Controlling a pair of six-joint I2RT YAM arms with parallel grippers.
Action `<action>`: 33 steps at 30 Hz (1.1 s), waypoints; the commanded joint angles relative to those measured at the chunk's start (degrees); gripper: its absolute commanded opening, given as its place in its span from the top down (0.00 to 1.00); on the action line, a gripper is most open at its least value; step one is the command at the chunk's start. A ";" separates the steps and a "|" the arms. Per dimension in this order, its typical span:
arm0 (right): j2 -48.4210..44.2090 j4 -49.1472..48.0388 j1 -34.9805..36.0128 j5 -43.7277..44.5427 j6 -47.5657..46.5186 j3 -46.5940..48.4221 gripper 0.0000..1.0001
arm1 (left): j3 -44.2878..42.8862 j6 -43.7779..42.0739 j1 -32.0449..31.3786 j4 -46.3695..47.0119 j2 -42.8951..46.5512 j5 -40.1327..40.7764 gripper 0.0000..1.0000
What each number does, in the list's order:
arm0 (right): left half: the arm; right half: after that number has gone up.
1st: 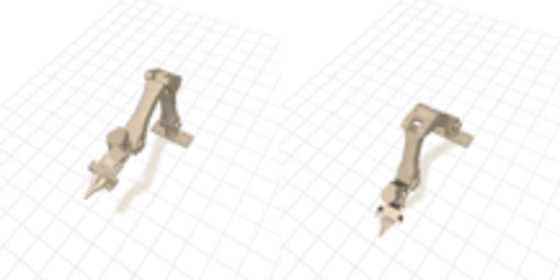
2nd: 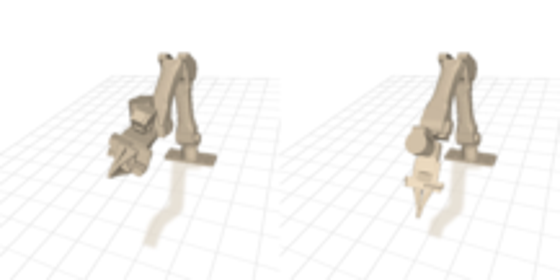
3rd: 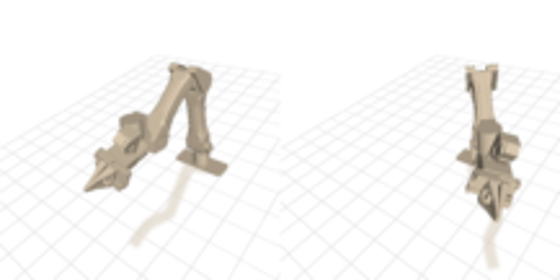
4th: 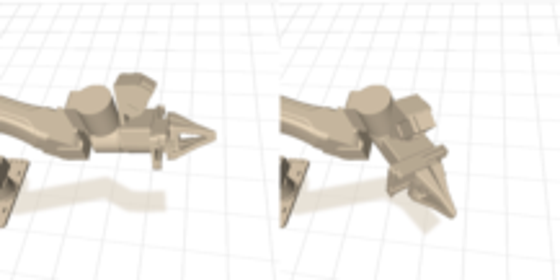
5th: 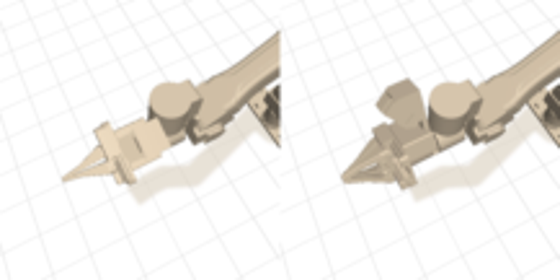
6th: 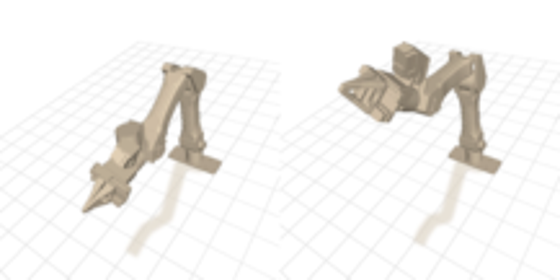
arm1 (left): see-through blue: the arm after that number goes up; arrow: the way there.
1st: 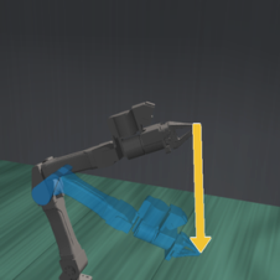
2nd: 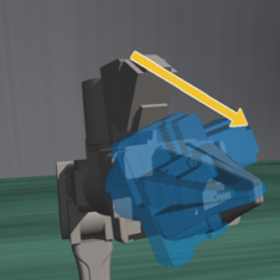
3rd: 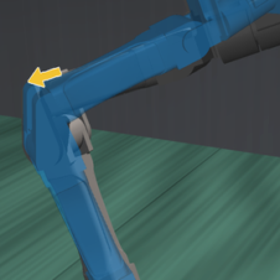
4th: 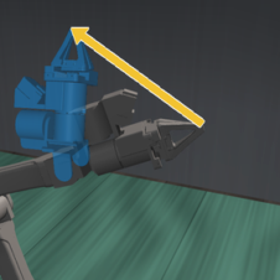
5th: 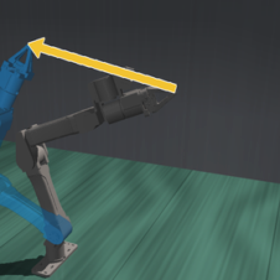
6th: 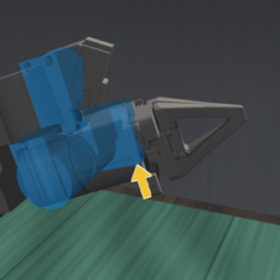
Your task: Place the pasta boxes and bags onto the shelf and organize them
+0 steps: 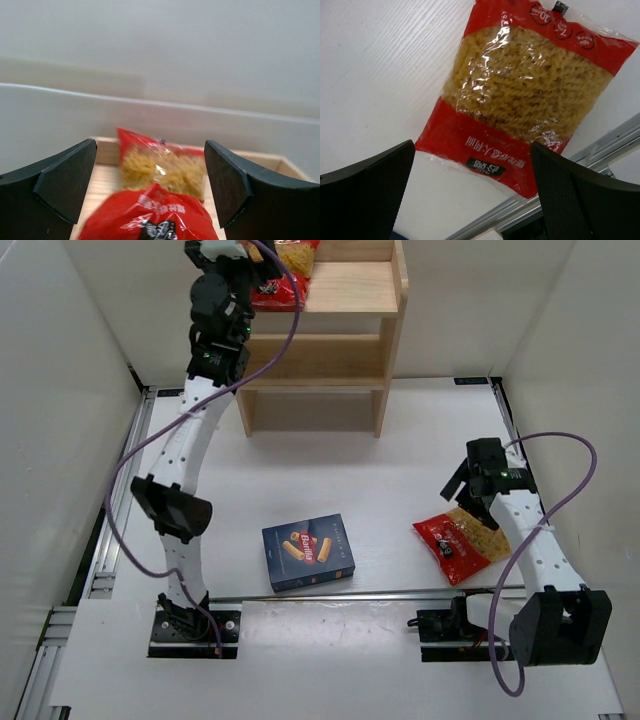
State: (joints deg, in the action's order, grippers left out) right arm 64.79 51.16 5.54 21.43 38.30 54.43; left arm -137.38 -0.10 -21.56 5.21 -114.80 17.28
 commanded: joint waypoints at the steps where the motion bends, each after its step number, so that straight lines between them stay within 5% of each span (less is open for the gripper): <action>1: 1.81 -4.21 -2.63 -1.39 -1.92 -2.22 0.00 | 2.36 0.10 0.12 3.31 12.04 6.86 0.01; 7: 5.69 -4.83 -3.96 -0.78 2.38 -7.40 0.00 | 23.61 0.10 3.46 -3.96 33.04 15.22 0.01; 11: 7.53 -9.22 -5.44 -4.26 6.52 -13.29 0.00 | 55.63 0.10 5.56 -5.90 49.29 17.18 0.01; 14: 11.13 -12.64 -6.16 -6.92 8.71 -15.32 0.02 | 68.00 0.10 7.49 -7.75 59.15 20.15 0.01; 15: 12.71 -13.53 -6.16 -6.93 8.72 -15.32 0.10 | 72.56 0.10 8.89 -10.37 62.04 21.03 0.01; 21: 11.94 -17.84 -4.93 -6.93 4.95 -17.26 0.55 | 77.61 0.10 15.83 -21.55 66.63 18.58 0.01; 22: 11.32 -17.85 -4.93 -6.93 2.94 -17.26 0.82 | 77.62 0.10 16.46 -22.26 66.64 17.80 0.01; 24: 10.18 -18.37 -2.73 -6.05 0.82 -16.65 0.95 | 77.62 0.10 18.21 -24.02 67.25 16.22 0.01; 33: -1.76 -12.23 9.93 1.06 -7.62 -7.87 1.00 | 78.14 0.10 20.24 -26.04 67.25 13.40 0.01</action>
State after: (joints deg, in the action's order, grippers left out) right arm 67.88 39.13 13.52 20.84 34.22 41.78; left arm -58.67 -0.01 -1.85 -19.44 -48.12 32.56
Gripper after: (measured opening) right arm 0.205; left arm 0.992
